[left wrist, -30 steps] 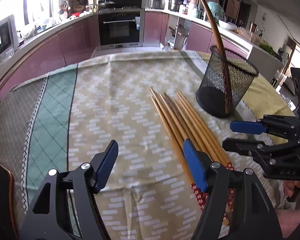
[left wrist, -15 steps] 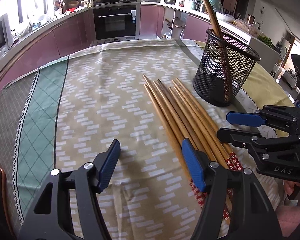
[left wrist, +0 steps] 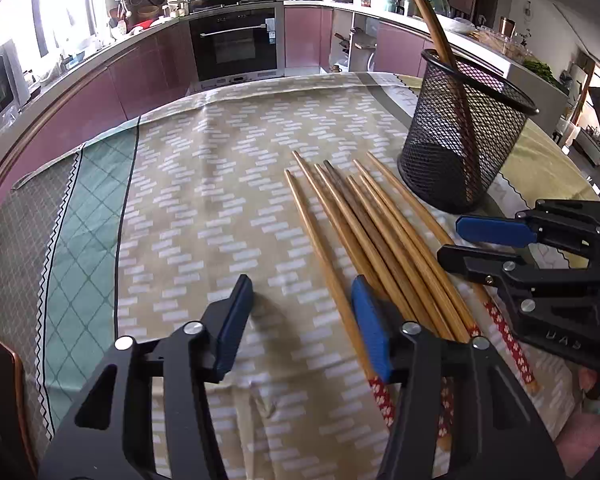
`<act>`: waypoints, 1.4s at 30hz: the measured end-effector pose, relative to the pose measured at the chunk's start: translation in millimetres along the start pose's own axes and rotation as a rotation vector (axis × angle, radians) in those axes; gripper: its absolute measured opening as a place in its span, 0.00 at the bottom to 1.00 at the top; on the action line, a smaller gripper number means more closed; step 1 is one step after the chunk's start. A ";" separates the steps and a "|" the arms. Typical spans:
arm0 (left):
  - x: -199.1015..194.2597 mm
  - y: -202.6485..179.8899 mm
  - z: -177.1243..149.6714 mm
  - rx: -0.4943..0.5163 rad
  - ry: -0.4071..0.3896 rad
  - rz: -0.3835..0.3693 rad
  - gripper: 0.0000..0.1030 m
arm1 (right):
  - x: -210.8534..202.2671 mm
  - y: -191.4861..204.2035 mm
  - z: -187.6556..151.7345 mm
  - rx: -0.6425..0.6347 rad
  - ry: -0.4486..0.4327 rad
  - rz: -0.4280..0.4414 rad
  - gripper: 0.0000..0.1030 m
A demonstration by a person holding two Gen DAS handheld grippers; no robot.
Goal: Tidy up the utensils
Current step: 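Grasp another wooden chopstick from the row with the right gripper, then lift the chopstick upright with the right gripper over the mesh cup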
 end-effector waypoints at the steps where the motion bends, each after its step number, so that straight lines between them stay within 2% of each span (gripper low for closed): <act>1: 0.5 0.2 1.4 -0.002 -0.002 0.003 0.42 | 0.4 -0.5 0.8 0.003 -0.001 -0.003 0.20; 4: 0.8 -0.7 2.5 -0.008 -0.005 -0.001 0.31 | 0.5 -1.4 1.5 0.021 -0.004 0.013 0.10; 7: 0.4 0.0 2.6 -0.024 -0.011 -0.007 0.21 | -0.7 -4.8 0.9 0.047 -0.008 0.033 0.06; 12: -1.4 8.4 1.5 -0.086 -0.016 -0.030 0.09 | -7.7 -13.4 -0.4 0.088 -0.032 0.062 0.06; 17: -6.6 10.2 -2.7 -0.101 -0.023 -0.049 0.08 | -21.6 -5.8 0.0 0.046 -0.060 0.115 0.05; 20: -13.3 6.1 -6.8 -0.091 -0.032 -0.083 0.08 | -22.6 3.8 -1.5 0.006 -0.048 0.144 0.05; 25: -21.0 -8.9 -11.0 -0.040 -0.042 -0.134 0.08 | -14.5 12.9 -5.6 -0.046 -0.012 0.139 0.05; 29: -15.3 -16.9 -16.0 -0.001 -0.017 -0.138 0.08 | -8.1 12.2 -8.7 -0.052 0.015 0.125 0.06; 36: -7.3 -17.6 -15.3 0.018 0.012 -0.158 0.12 | -0.4 14.5 -5.1 -0.059 0.028 0.122 0.07; 42: -3.7 -17.6 -8.6 0.010 0.013 -0.157 0.10 | -1.6 13.7 -3.5 -0.040 0.012 0.131 0.06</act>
Point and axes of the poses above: each gripper's, at about its wrist camera, not at the fingertips, and x roughly the way its jaws point, y to its left, z to its top, the point moved 10 cm from there along x, roughly the way its jaws point, and after that the axes turned 9 degrees about y, right-handed, at the moved point
